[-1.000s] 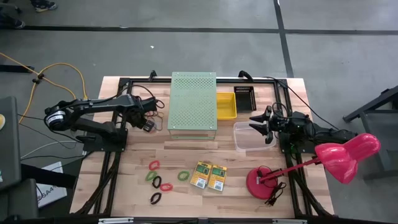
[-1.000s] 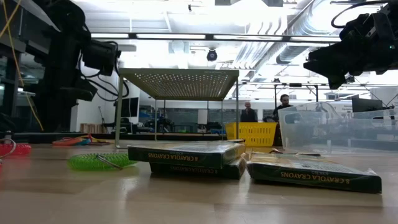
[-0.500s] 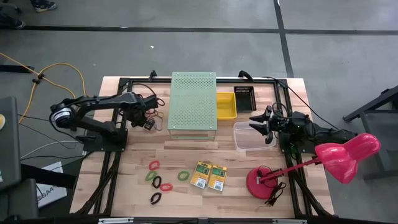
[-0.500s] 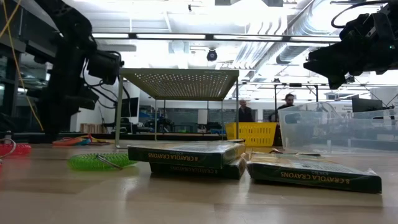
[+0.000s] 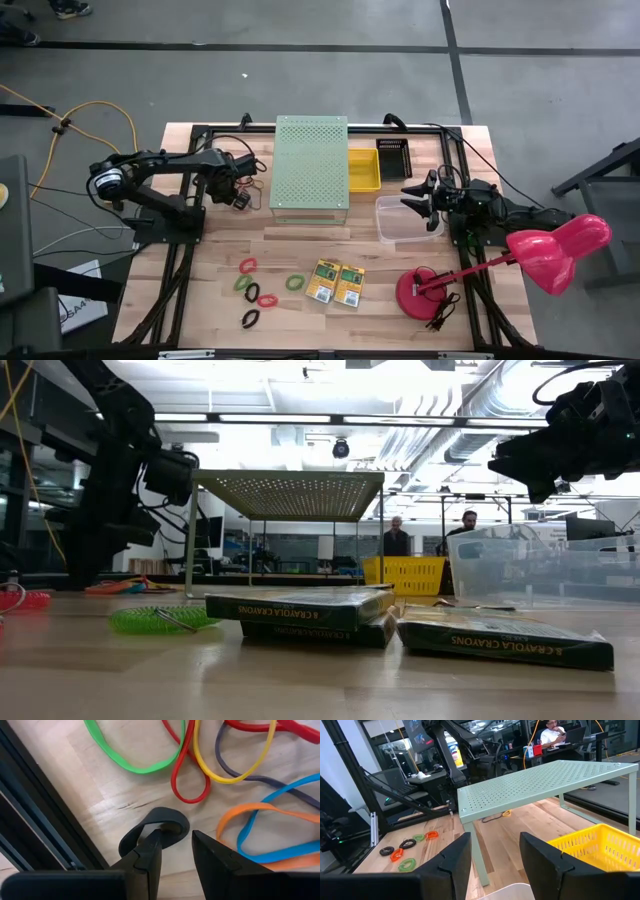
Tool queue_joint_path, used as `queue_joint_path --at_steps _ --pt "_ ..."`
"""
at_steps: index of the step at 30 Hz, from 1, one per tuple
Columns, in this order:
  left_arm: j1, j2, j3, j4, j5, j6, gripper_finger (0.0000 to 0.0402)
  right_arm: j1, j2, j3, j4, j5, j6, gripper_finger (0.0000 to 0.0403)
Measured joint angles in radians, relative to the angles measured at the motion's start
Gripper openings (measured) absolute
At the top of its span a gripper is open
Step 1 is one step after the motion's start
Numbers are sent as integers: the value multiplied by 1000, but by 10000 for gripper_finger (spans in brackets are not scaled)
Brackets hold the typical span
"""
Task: Pick & Place Office Desk Supplies
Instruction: Put the black rubber band into the black bin
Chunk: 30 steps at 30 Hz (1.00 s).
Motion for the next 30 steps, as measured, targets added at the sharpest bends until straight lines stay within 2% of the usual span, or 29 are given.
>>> queue_joint_path --at_steps 30 --pt "5 -20 23 -34 -29 52 101 0 0 0 0 0 0 155"
